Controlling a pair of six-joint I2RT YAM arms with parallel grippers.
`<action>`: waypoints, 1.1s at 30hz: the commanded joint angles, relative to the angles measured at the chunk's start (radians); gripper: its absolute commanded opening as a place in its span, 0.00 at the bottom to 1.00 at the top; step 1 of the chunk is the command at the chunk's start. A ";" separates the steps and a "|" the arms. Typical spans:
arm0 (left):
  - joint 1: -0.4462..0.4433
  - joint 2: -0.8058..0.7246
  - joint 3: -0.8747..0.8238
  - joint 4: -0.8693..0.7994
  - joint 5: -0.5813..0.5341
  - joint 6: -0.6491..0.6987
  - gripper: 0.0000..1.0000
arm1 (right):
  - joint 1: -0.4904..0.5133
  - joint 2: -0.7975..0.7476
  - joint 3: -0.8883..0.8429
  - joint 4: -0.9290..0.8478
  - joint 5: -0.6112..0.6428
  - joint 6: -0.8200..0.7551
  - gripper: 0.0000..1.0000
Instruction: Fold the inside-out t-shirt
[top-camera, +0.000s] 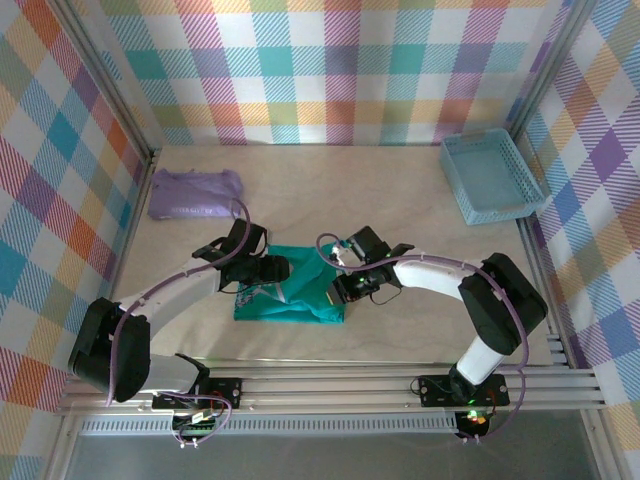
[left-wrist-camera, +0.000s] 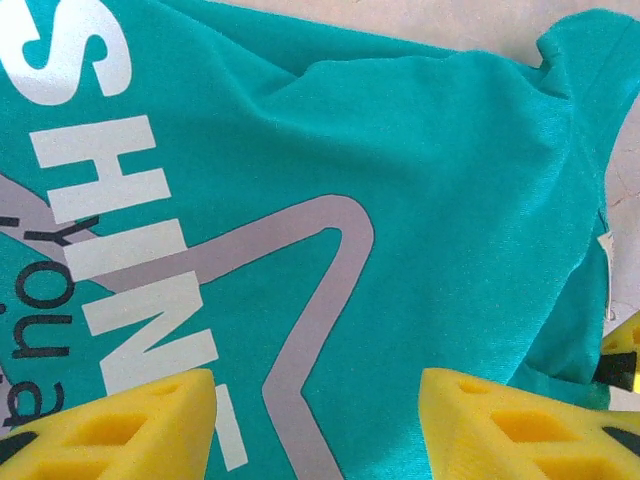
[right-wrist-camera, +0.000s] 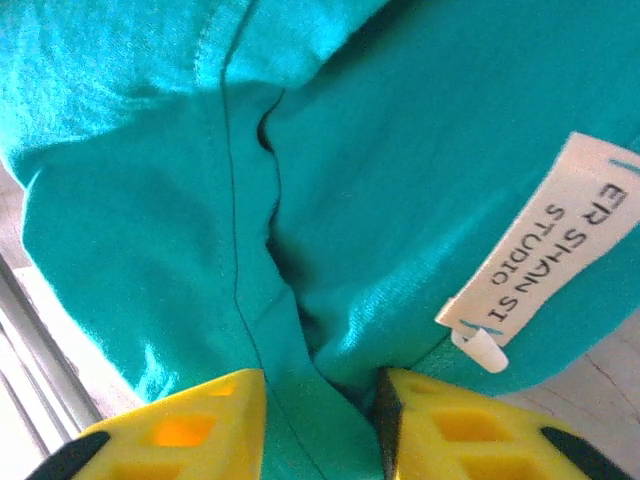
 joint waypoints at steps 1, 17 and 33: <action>0.014 -0.023 -0.018 -0.026 0.000 0.006 0.56 | 0.007 -0.015 0.016 -0.028 -0.025 -0.017 0.24; 0.014 -0.031 -0.014 -0.056 -0.048 0.011 0.56 | 0.016 -0.149 -0.068 -0.090 -0.041 0.029 0.00; 0.013 0.113 -0.019 -0.024 -0.173 0.024 0.56 | 0.024 -0.194 -0.181 -0.040 0.015 0.044 0.14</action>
